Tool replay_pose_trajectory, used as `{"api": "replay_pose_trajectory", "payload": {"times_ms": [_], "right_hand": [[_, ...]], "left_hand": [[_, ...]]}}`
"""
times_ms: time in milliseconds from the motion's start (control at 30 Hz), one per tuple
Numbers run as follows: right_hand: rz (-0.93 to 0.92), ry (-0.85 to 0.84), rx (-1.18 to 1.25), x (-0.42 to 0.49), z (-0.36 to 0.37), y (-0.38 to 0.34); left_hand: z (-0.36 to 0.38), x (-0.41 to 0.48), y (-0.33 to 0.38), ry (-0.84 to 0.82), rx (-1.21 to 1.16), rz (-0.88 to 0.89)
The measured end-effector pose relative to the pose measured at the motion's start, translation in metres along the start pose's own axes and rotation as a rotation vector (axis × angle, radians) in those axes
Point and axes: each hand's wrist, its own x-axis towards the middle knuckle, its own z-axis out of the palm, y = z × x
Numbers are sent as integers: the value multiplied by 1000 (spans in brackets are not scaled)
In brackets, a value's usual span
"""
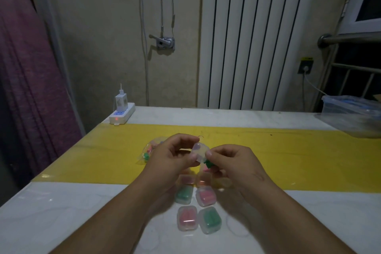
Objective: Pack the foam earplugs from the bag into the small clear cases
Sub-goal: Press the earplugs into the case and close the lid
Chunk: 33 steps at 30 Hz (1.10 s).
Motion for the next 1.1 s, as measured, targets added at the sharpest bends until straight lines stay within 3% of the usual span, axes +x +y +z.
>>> {"api": "replay_pose_trajectory", "payload": {"times_ms": [233, 400, 633, 833, 967, 1033, 1100], "right_hand": [[52, 17, 125, -2, 4, -4], [-61, -6, -99, -2, 4, 0], [-125, 18, -161, -4, 6, -3], [-11, -41, 53, -9, 10, -2], [24, -56, 90, -7, 11, -1], [39, -71, 145, -8, 11, -3], [28, -85, 140, -9, 10, -3]], "left_hand": [[-1, 5, -4, 67, -36, 18], [0, 4, -3, 62, -27, 12], [0, 4, -4, 124, 7, 37], [3, 5, -1, 176, 120, 101], [4, 1, -3, 82, 65, -4], [1, 0, -3, 17, 113, -34], [-1, 1, -2, 12, 352, 58]]}}
